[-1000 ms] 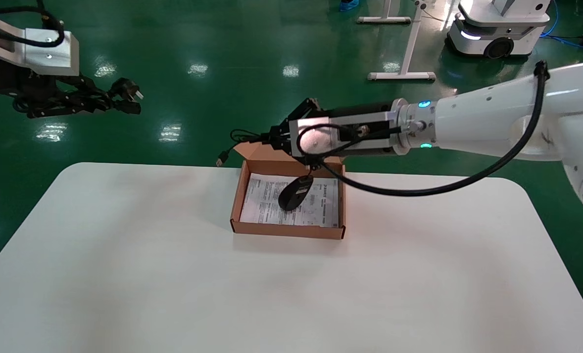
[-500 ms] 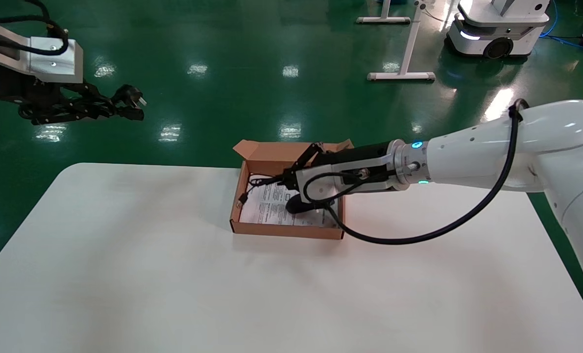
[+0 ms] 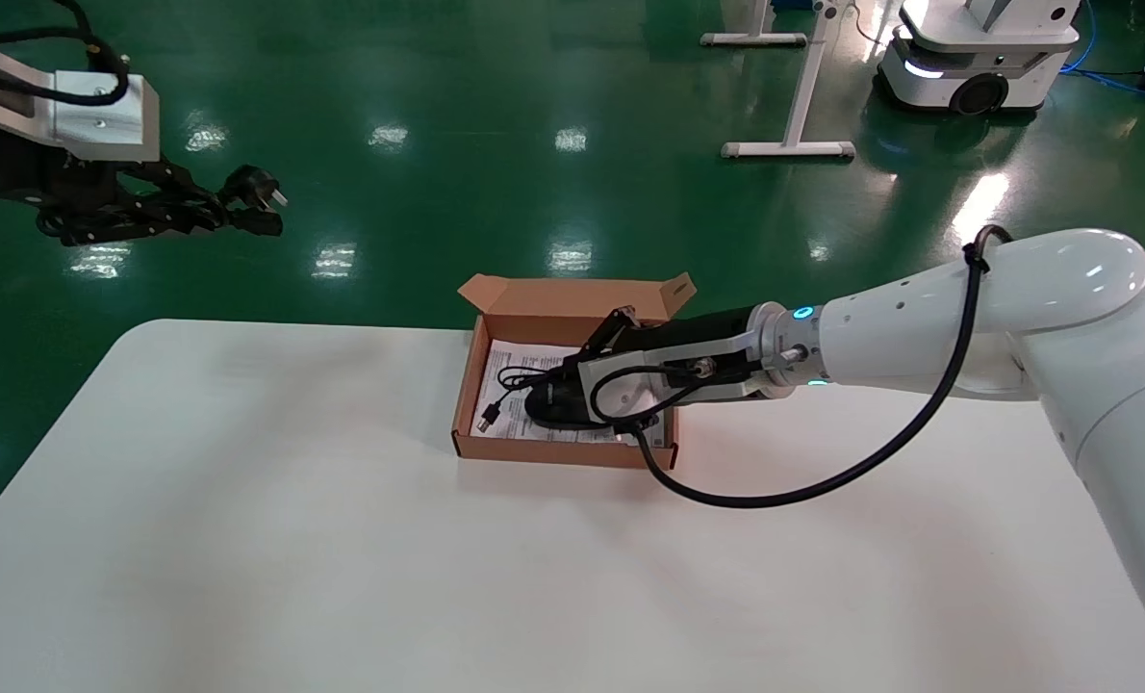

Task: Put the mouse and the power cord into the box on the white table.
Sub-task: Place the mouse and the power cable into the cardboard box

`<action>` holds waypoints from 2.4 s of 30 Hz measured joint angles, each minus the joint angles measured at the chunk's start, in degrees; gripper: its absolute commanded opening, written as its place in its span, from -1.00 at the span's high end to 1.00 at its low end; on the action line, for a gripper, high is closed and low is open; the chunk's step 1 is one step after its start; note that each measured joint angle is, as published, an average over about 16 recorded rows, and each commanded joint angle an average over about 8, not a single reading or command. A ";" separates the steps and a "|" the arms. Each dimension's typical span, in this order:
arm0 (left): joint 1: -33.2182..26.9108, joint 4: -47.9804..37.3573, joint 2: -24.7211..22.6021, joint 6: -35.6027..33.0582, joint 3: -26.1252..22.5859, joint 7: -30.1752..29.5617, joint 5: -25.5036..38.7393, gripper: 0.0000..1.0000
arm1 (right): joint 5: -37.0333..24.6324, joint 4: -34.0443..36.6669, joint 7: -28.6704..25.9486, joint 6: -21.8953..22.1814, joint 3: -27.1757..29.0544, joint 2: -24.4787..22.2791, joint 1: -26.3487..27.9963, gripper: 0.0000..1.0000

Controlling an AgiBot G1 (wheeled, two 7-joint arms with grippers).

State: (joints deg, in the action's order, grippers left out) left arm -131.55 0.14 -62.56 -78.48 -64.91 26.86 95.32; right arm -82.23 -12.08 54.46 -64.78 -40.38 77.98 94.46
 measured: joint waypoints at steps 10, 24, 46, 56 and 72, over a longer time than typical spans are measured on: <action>0.85 0.60 -0.16 -0.15 0.49 1.72 -0.71 1.00 | 0.99 -2.33 -2.95 1.83 -3.01 -0.05 -0.59 -1.00; 9.42 2.45 -4.55 10.95 4.56 9.34 -6.58 1.00 | 3.99 -1.26 -1.99 3.43 -4.33 -3.37 2.36 -1.00; 24.75 5.99 -14.93 12.94 9.52 16.15 -14.97 1.00 | 5.31 5.15 3.86 0.56 -2.66 -21.47 9.43 -1.00; 27.56 11.14 -15.34 8.18 8.64 16.96 -16.59 1.00 | 5.50 6.01 4.37 -1.04 -2.57 -22.35 9.16 -1.00; 29.04 14.30 -15.29 8.24 6.84 15.31 -19.78 1.00 | 5.03 6.68 4.83 -1.91 -2.88 -23.65 9.47 -1.00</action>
State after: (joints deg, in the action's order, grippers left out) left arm -102.50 14.44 -77.85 -70.24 -58.07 42.17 75.54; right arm -77.19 -5.41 59.28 -66.69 -43.25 54.34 103.92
